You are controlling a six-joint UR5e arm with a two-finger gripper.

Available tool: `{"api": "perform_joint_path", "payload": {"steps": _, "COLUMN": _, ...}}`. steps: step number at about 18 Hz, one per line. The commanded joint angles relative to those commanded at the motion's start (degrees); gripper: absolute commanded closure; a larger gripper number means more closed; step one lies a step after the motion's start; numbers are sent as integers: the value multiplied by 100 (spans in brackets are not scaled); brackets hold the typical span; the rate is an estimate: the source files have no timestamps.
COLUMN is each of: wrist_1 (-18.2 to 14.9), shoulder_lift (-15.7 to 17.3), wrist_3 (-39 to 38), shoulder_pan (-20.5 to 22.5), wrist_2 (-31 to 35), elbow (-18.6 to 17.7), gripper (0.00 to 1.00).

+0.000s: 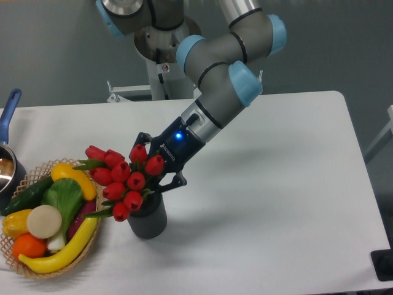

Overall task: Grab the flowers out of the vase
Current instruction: 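Lift the gripped tulips upward out of the grey vase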

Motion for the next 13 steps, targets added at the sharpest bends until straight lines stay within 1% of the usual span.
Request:
{"api": "perform_joint_path", "payload": {"steps": 4, "wrist_1": 0, "shoulder_lift": 44, "wrist_3": -326, "shoulder_pan": 79, "wrist_2": -510, "elbow": 18, "gripper": 56}}
{"api": "perform_joint_path", "payload": {"steps": 6, "wrist_1": 0, "shoulder_lift": 106, "wrist_3": -501, "shoulder_pan": 97, "wrist_2": -519, "elbow": 61, "gripper": 56}}
{"api": "perform_joint_path", "payload": {"steps": 10, "wrist_1": 0, "shoulder_lift": 106, "wrist_3": -879, "shoulder_pan": 123, "wrist_2": -537, "elbow": 316, "gripper": 56}}
{"api": "perform_joint_path", "payload": {"steps": 13, "wrist_1": 0, "shoulder_lift": 176, "wrist_3": -942, "shoulder_pan": 176, "wrist_2": -545, "elbow": 352, "gripper": 56}}
